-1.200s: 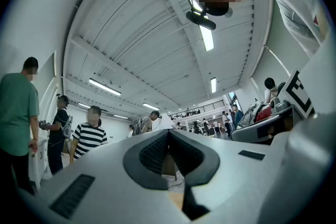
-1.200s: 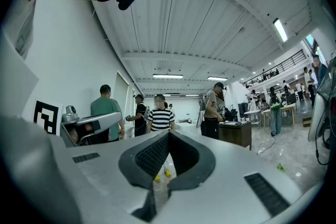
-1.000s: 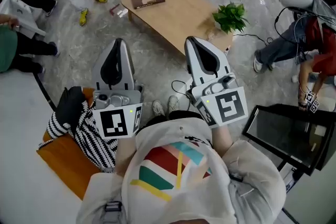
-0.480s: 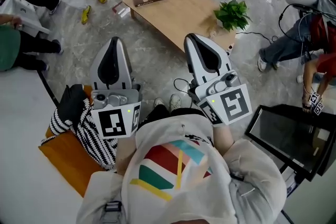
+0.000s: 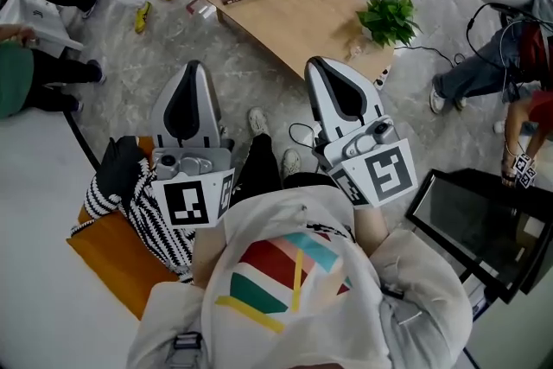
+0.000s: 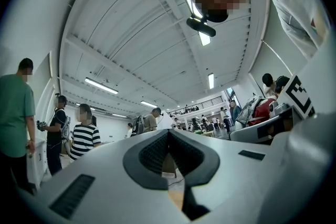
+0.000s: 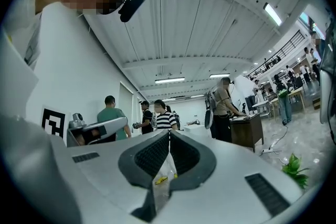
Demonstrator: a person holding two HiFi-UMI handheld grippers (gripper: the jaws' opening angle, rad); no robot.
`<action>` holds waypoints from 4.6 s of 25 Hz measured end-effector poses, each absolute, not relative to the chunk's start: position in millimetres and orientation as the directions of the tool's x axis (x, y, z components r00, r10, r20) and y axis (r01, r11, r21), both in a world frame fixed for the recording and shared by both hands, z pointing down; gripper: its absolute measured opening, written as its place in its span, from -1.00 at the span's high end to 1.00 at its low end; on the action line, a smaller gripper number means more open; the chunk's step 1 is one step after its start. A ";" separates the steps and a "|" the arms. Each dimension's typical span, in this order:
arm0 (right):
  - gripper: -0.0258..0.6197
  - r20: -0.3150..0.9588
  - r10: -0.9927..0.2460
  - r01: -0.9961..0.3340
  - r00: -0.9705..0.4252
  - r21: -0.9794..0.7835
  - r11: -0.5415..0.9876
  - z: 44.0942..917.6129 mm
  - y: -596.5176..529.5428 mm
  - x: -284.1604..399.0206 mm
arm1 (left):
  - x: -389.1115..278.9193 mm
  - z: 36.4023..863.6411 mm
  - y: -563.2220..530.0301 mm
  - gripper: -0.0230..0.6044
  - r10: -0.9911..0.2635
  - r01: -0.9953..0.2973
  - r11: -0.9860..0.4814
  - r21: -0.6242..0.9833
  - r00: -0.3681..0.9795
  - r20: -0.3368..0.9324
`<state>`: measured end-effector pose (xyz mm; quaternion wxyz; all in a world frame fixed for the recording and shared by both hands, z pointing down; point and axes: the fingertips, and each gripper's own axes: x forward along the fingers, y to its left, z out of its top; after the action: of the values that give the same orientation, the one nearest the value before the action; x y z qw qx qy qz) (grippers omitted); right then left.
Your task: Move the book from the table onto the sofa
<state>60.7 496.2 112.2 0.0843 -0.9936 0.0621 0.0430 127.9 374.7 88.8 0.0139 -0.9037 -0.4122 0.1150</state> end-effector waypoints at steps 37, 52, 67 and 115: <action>0.88 0.109 -0.078 -0.060 0.991 -0.164 -0.985 204.7 598.5 475.0 | 558.0 201.0 456.8 0.90 0.743 0.743 -0.669 0.021 0.669 -0.030; 0.88 0.336 -0.237 -0.176 0.912 -0.202 -0.964 398.8 613.8 619.9 | 677.1 392.7 495.2 0.90 0.688 0.688 -0.724 0.052 0.715 0.125; 0.88 0.629 -0.243 -0.152 0.739 -0.197 -0.969 647.4 562.8 656.3 | 676.0 632.5 439.6 0.90 0.648 0.635 -0.754 0.165 0.682 0.339; 0.88 0.746 -0.428 -0.274 0.511 -0.330 -0.903 698.2 454.9 621.1 | 638.1 696.0 387.8 0.33 0.689 0.551 -0.724 0.414 0.595 0.413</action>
<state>621.1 454.9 698.2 0.0850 -0.8650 0.2029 -0.4510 638.1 387.8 696.0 -0.1223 -0.8847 -0.3505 -0.2819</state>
